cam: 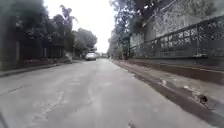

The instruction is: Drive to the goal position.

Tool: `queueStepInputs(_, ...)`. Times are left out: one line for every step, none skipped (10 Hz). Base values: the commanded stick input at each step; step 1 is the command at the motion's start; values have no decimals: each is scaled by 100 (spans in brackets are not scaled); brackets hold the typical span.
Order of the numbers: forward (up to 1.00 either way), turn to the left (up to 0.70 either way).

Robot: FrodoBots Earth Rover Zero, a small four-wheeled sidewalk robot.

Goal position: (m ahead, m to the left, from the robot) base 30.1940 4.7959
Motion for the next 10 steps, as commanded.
queueStepInputs(85, 0)
queueStepInputs(85, 0)
queueStepInputs(85, 9)
queueStepInputs(85, 33)
queueStepInputs(85, 0)
queueStepInputs(85, 0)
queueStepInputs(85, 0)
queueStepInputs(85, 0)
queueStepInputs(85, 0)
queueStepInputs(85, 0)
